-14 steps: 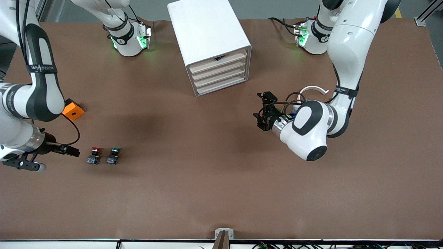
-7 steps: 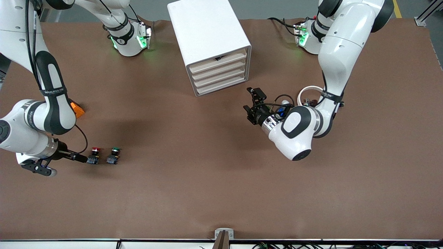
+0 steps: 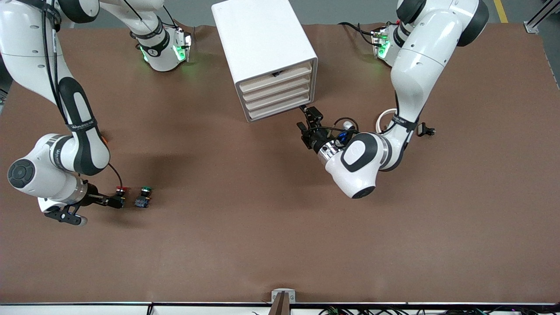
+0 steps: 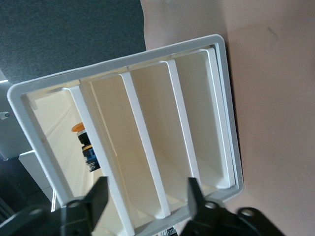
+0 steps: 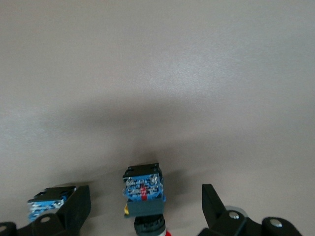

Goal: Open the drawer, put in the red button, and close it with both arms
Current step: 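Pull the drawer open with the left gripper while the right gripper lifts the button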

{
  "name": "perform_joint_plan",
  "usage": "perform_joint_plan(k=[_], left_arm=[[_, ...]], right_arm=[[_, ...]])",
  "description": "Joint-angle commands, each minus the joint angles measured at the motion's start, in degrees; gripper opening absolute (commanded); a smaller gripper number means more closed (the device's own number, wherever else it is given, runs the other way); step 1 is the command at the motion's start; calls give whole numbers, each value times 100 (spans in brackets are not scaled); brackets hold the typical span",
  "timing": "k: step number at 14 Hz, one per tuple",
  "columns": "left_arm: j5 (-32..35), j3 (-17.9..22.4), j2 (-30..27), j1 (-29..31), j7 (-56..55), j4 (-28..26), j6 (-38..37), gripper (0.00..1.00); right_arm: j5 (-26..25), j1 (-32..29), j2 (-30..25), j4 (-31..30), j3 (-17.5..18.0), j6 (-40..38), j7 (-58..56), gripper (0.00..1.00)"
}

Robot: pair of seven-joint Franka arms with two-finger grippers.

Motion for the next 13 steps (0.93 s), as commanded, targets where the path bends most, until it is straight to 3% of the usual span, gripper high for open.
perform_joint_plan(k=[1,6,12,13], left_arm=[[-146,-20,143,-25,-295,-8,-111,58],[-375,-107,179,-183,-401,-333,-682,57],[-348,-152,231,-157,-594,-571,-709,57],[-340,-152,231,-139,-673,-632,-709,57]], right_arm=[[20,3,129,26,17,174,-214,100],[20,100,147,-264,17,649,-214,100],[20,73,200,-264,17,579,-257,100],[20,56,200,-264,17,570,-284,85]])
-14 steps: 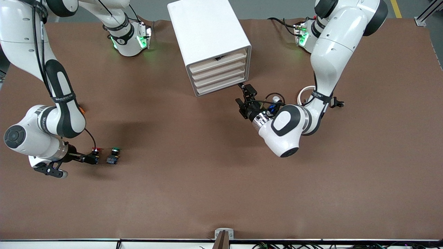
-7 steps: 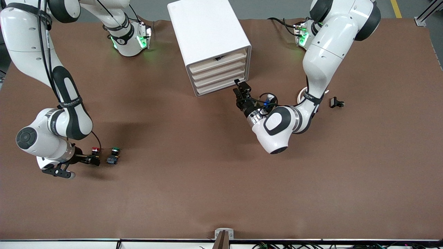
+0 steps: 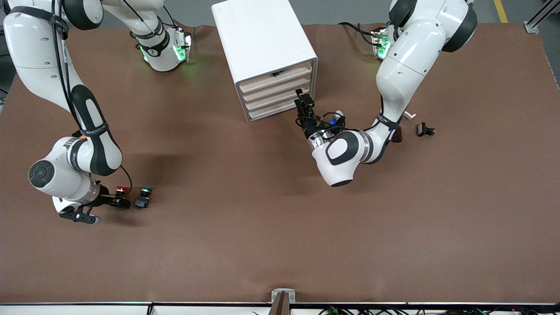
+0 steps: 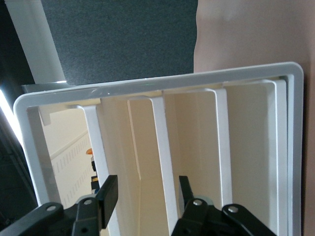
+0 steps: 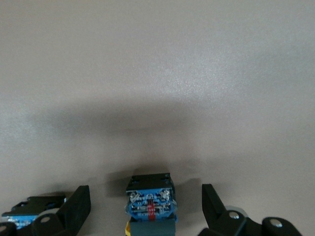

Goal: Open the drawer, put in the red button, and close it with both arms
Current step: 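Pull the drawer open with the left gripper while the right gripper lifts the button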

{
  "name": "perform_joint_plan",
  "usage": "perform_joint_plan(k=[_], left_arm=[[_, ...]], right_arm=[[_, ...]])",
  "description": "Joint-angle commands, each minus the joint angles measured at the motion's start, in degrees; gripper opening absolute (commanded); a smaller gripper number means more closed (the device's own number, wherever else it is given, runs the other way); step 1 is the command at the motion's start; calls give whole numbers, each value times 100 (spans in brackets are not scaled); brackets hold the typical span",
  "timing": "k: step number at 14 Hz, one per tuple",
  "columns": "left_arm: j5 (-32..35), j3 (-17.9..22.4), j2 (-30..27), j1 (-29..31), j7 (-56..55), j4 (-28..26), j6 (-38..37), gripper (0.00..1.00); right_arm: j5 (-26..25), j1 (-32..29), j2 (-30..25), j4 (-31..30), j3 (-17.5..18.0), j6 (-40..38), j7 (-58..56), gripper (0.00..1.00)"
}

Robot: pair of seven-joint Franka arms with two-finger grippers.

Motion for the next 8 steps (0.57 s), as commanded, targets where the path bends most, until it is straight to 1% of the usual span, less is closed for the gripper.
perform_joint_plan(k=[1,3,4,5,8], left_arm=[[-93,-24,-4,66,-264,-172,-107,57],[-93,-24,-4,22,-283,-234,-151,57],[-93,-24,-4,13,-283,-243,-151,57],[-93,-24,-4,-4,-292,-234,-151,57],[-111,-15,-4,-136,-318,-243,-142,55]], right_arm=[[28,-44,-11,-31,6,-37,-120,69],[28,-44,-11,-40,6,-46,-120,28],[28,-36,-11,-40,6,-46,-120,4],[28,-27,-11,-40,15,-72,-120,0],[37,-18,-20,-31,15,-143,-102,0]])
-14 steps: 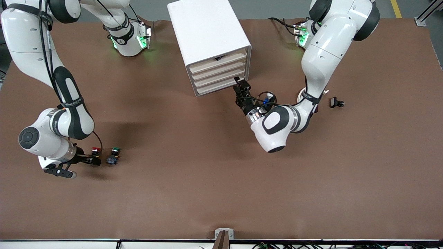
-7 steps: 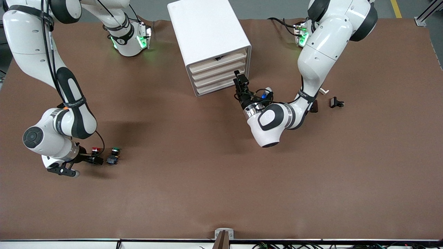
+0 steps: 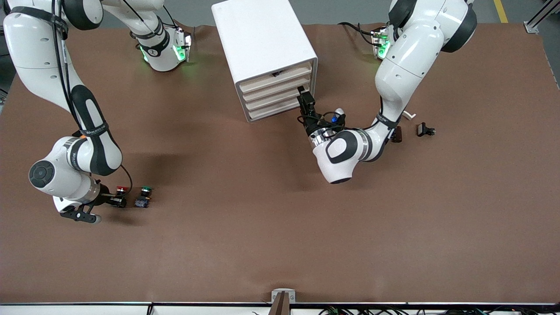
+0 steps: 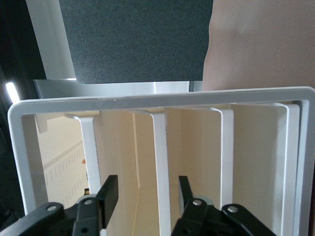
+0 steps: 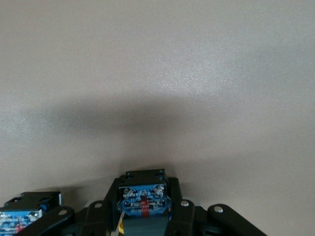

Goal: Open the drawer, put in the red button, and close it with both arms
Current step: 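Pull the drawer open with the left gripper while the right gripper lifts the button, then pull the drawer further out with the left gripper while the right gripper carries the button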

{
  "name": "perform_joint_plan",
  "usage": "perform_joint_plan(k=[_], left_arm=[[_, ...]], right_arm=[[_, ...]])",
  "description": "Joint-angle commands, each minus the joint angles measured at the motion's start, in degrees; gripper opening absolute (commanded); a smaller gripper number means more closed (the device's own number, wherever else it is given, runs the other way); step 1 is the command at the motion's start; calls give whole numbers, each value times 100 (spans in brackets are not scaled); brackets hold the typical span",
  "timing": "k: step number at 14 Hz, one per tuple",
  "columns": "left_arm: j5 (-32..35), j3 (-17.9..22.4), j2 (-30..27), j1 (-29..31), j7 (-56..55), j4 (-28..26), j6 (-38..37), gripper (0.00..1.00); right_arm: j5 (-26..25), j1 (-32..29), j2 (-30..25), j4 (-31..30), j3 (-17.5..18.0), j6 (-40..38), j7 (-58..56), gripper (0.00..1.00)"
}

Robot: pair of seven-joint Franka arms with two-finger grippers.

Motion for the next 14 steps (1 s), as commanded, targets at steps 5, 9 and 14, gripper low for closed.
perform_joint_plan(k=[5,9,14], left_arm=[[-225,-12,-1,-268,-145,-11,17,55],[-225,6,51,-400,-154,-2,158,55],[-208,41,104,-628,-312,7,237,40]], right_arm=[[72,-29,-152,257,32,-920,-73,0],[125,-12,-504,346,23,-1475,-28,0],[134,76,-803,575,32,-2337,436,0]])
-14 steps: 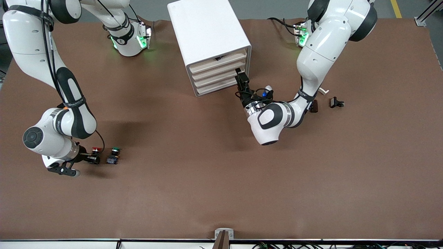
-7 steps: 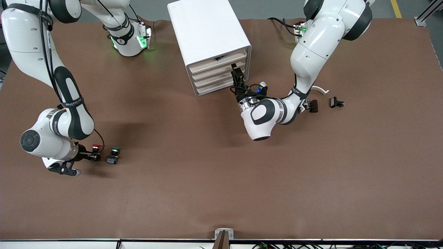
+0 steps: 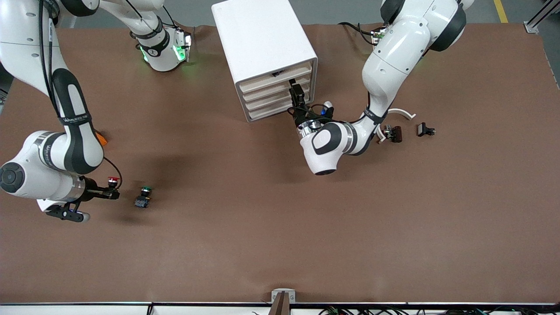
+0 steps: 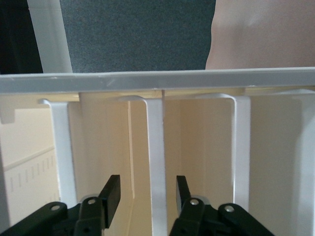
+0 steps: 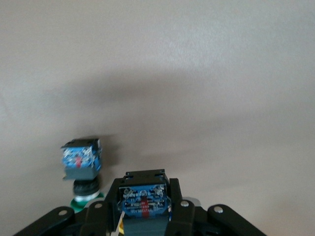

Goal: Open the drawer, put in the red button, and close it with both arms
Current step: 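Pull the drawer further out with the left gripper while the right gripper carries the button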

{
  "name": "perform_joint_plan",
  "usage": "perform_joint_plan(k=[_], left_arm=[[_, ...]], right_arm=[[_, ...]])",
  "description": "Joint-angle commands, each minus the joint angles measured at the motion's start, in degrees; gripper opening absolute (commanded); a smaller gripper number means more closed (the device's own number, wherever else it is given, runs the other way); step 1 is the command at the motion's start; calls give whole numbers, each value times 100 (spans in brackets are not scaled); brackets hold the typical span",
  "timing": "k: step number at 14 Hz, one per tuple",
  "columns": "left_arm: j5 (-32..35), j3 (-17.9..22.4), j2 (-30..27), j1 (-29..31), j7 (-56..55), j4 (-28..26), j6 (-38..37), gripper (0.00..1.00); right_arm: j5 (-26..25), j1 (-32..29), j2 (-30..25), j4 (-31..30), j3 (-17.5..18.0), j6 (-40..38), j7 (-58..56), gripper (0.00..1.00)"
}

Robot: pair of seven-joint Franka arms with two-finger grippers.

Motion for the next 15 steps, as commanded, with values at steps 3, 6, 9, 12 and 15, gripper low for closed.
perform_joint_plan(k=[3,6,9,12,15], left_arm=[[-86,43,65,-208,-297,9,78,27],[-51,44,57,-288,-305,-9,69,12],[-60,44,57,-288,-393,0,69,6],[-60,61,56,-104,-393,53,69,6],[-60,297,57,29,-385,79,69,7]], right_arm=[[75,168,-452,32,26,-721,702,0],[119,239,-961,23,26,-1371,888,0],[120,221,-1409,5,17,-1908,906,0],[119,230,-1971,5,17,-2444,1072,0],[119,291,-2333,23,26,-2805,1344,0]])
